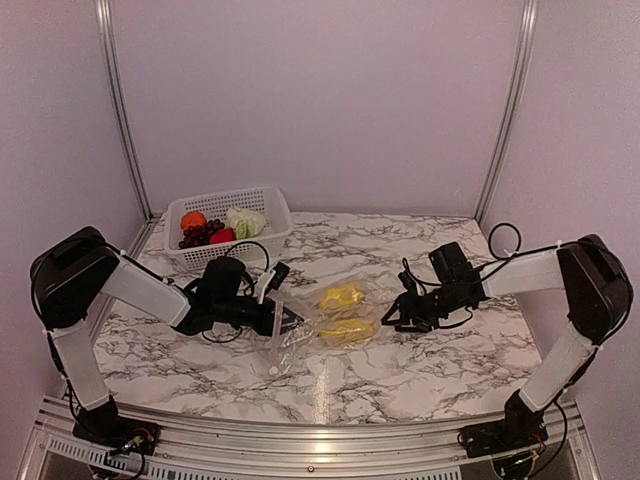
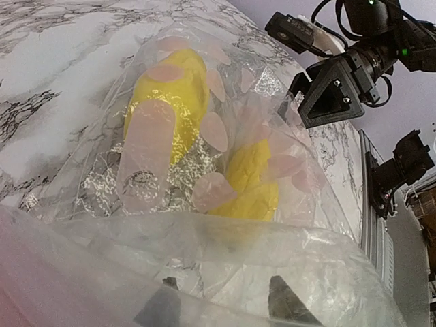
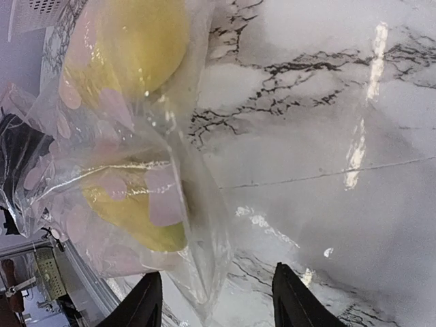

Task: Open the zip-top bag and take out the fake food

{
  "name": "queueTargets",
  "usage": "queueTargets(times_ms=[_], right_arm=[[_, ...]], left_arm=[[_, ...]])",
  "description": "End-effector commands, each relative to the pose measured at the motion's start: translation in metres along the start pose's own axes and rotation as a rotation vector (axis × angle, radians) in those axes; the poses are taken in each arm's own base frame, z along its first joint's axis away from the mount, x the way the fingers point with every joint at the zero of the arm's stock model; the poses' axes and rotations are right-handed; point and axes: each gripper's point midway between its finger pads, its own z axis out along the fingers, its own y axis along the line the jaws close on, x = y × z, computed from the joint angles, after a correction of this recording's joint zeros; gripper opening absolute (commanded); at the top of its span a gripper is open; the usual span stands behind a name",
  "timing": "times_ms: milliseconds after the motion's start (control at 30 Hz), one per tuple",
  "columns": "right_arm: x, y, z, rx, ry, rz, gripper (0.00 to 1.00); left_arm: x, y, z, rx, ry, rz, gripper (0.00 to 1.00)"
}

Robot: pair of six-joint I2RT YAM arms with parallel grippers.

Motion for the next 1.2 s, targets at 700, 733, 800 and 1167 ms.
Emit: queueTargets(times_ms=[700,733,800,1167], right_arm=[[0.009,0.007,0.057,0.028,0.15,-0.071,0.01],[0.01,0.008,0.058,0.027,0.154,-0.072,0.0],[0.012,0.008,0.059,0.027,0.16,-0.073,0.0],[0.019,0.022,0.067,-0.009,0.183,-0.093,0.0]], left_arm=[[0.025,-0.02,0.054,-0.003,0.044,0.384,0.51],[0.025,-0.02,0.057,-0.001,0.051,0.383,0.52],[0.026,-0.021,0.063,-0.002,0.063,0.384,0.53],[0.027,-0.022,0.091,0.012,0.112,0.389,0.5]])
